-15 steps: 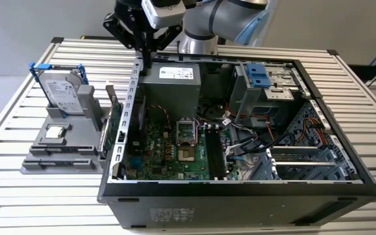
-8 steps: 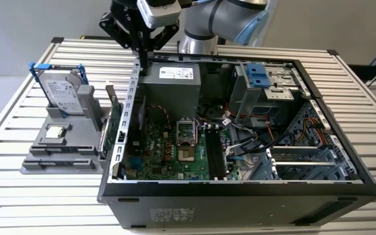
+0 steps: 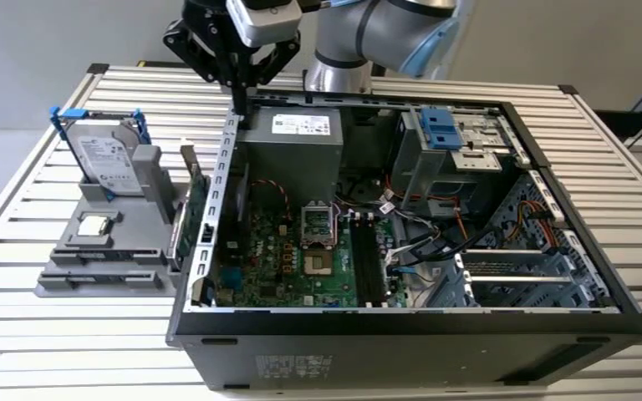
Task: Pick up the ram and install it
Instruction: 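Reach for the ram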
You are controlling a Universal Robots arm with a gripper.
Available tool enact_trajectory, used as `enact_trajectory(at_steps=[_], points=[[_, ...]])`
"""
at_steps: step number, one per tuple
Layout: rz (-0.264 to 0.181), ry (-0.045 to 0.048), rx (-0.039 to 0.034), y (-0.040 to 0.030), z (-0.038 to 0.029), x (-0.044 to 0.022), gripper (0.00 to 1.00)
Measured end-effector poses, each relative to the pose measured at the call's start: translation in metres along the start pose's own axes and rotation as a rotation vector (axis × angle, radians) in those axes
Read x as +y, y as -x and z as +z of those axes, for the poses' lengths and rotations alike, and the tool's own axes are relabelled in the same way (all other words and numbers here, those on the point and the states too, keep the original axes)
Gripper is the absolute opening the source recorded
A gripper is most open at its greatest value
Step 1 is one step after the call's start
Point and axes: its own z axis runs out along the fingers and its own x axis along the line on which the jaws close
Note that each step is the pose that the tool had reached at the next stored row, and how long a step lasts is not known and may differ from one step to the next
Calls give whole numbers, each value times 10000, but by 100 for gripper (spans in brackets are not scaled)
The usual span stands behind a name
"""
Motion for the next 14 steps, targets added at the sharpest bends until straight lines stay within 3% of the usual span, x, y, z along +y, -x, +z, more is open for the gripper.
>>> enact_trajectory(at_steps=[14], points=[[0, 3, 0, -169, -4, -8, 0]])
